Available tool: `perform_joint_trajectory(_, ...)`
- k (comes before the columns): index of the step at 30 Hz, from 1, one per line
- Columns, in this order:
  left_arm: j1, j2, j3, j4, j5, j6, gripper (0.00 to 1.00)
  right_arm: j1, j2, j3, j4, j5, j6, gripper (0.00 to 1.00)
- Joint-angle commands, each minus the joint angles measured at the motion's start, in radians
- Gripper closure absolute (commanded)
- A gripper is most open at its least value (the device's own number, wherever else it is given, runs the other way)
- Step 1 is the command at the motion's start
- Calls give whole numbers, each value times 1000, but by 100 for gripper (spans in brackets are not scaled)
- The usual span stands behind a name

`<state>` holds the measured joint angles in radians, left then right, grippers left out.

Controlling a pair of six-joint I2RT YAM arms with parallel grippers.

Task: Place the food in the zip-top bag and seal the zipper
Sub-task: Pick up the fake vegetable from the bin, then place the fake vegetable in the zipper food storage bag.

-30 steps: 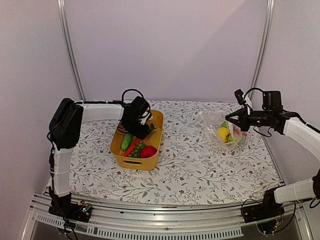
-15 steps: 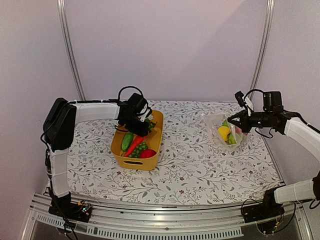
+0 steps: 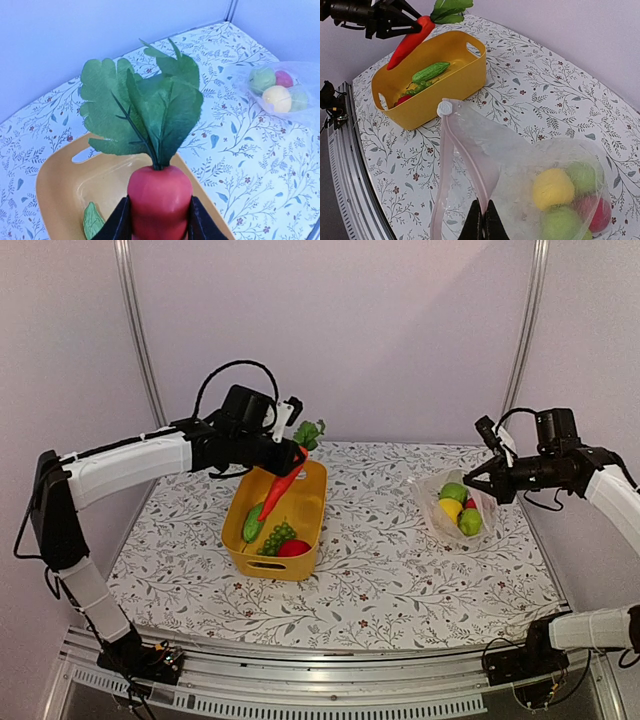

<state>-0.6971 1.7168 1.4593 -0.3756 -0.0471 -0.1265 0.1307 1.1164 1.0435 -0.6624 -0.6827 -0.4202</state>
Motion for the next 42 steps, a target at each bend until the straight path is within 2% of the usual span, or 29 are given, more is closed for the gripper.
perform_joint_trajectory(1,-113,-93,-43,140,-44,39,96,28,18,98,-114,-56,-36,100)
perform_joint_trajectory(5,-193,-153,-27,239,-56,44,96,55,45,150,-158,-119,-30,100)
perform_joint_trajectory(7,-226,-187,-33,326,-14,46,96,62,53,160,-167,-147,-32,100)
perform_joint_trajectory(12,-305,-233,-102,689,91,72,99,72,65,176,-160,-233,-14,100)
perform_joint_trajectory(19,-383,-151,-54,911,196,125,100,78,91,189,-112,-297,17,100)
perform_joint_trajectory(24,-452,-53,-66,1131,203,213,100,81,134,249,-117,-379,62,100)
perform_joint_trajectory(32,-508,100,19,1240,210,271,100,92,143,278,-118,-391,117,100)
perform_joint_trajectory(36,-509,148,16,1280,210,261,100,93,143,270,-118,-393,127,100)
perform_joint_trajectory(42,-508,195,-4,1313,169,334,100,95,140,270,-113,-393,138,100)
